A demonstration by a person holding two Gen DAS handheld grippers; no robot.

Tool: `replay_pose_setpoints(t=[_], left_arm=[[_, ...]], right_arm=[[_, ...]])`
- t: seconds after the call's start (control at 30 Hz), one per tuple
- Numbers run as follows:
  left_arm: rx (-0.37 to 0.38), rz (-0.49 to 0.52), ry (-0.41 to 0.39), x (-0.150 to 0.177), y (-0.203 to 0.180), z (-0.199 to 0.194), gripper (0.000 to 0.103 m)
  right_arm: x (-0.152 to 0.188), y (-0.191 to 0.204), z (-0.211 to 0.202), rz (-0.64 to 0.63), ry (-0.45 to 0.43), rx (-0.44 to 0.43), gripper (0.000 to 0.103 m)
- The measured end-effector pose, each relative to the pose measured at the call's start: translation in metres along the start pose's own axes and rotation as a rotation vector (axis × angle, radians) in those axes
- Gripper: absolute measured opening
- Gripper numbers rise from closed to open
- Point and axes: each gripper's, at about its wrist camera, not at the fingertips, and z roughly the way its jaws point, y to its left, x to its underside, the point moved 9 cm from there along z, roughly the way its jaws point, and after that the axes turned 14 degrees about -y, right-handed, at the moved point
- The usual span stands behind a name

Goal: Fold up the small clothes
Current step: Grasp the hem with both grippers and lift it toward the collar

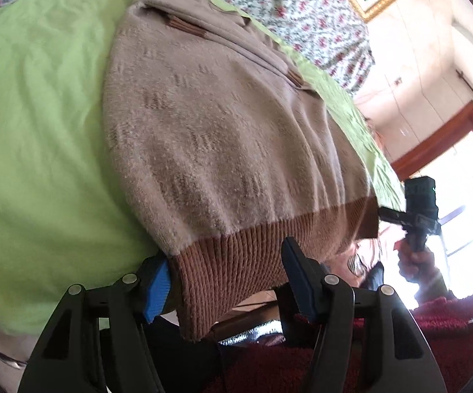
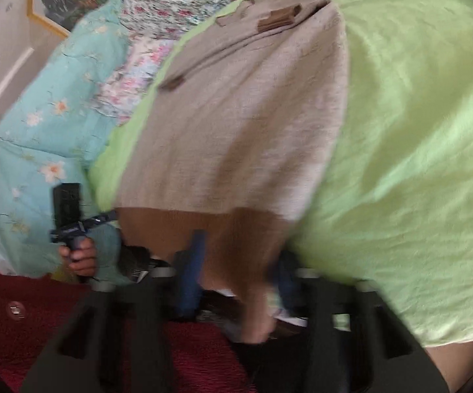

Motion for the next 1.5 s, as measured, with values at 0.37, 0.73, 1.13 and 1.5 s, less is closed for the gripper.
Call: replay_pose_setpoints(t=[0.37,0.73,1.13,1.5], left_arm=[[-0.060,0.010,-0.030,0.003,0.010,-0.010,0.006],[0.003,0.002,-0.249,-0.065,-0.023,-0.066,0.006],[-0.017,0.088,-0.468,-0.223,-0.046,-0.046,0.006],[-0.165,0.010,-0.461,-0.359,0.020,0.072,0.006]], right_arm=[[-0.009,-0.009,-0.029,0.090,-0.093,-0.061,0.009],[-0.097,0.033,-0.073,0.112,-0.350,-0.240,0.009],[-0.253,0.016,-0.023,0.063,-0.507,-0.135,0.009],[-0.364,-0.048,0.093,0.076,-0.453,0.080,0.009]])
